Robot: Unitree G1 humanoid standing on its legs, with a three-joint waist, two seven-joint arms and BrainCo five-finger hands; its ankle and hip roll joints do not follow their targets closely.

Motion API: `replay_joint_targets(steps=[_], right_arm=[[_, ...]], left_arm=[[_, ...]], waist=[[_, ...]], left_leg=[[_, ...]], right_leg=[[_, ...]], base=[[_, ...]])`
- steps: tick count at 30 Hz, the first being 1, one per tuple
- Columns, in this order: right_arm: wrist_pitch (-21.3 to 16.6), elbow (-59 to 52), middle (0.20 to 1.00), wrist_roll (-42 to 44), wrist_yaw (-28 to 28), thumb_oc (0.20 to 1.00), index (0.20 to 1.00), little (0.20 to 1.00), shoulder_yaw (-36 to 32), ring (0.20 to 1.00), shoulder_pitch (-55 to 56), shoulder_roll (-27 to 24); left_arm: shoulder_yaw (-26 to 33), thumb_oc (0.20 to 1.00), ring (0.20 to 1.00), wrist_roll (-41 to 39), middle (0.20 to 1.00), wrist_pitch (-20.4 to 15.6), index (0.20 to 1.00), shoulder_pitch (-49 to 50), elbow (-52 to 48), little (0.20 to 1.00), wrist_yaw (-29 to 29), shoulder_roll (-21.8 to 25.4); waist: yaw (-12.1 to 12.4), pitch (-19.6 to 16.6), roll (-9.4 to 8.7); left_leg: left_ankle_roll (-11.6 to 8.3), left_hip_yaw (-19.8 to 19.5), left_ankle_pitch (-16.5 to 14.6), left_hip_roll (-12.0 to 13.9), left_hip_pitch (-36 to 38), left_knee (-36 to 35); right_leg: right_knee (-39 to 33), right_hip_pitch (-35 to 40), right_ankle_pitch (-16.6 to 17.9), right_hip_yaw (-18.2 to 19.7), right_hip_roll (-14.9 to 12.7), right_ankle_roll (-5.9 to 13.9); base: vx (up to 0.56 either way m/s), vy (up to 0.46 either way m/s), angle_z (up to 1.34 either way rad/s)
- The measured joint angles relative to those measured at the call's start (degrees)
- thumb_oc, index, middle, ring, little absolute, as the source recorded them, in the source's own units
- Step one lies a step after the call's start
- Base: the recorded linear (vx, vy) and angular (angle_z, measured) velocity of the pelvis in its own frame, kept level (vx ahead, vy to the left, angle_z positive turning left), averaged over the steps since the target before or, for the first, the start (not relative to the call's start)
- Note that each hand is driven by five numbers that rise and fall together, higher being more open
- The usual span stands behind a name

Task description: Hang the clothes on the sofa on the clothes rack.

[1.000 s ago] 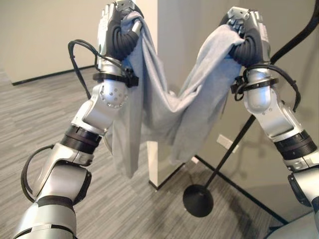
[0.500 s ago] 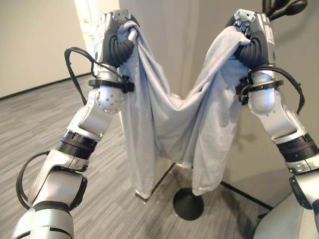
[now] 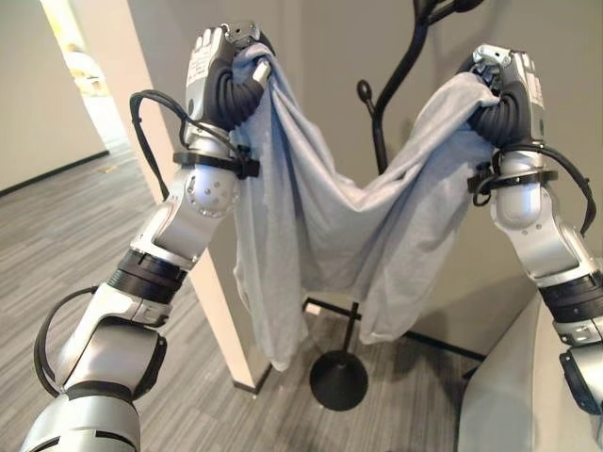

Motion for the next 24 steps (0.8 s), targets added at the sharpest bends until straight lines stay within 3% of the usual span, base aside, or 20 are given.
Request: replay_joint_targets(steps=[18,24], right_arm=[[0.7,4.2,0.2,0.2,0.5,0.2,0.2,0.2,-1.5,0.2,3.8,-8.1],[0.6,7.9,0.2,0.3,0.0,0.2,0.2,0.2,1.8,0.2,-1.5,-13.9]], left_arm=[[-1.1,0.2,0.2,0.0,0.2,1.0,0.2,-0.2,0.4,0.2,-0.5,0.1],[-4.7,0.2,0.2,-0.2,0.2,1.0,0.2,-3.6,2.3,0.2,-0.4,3.2]], waist=[[-2.3,-0.9,1.53],[-2.3,-3.2,1.93]], left_leg=[[-0.25,1.2,-0.8,0.8,-0.4,0.0],[-0.23,1.1,-0.8,0.9,-1.5,0.0]], right_leg=[[0.0,-1.7,0.3,1.6,1.2,0.37],[0.0,-2.7,0.2,1.6,1.4,0.16]], base=[[0.02,-0.053,-0.06],[0.0,-0.012,0.0]])
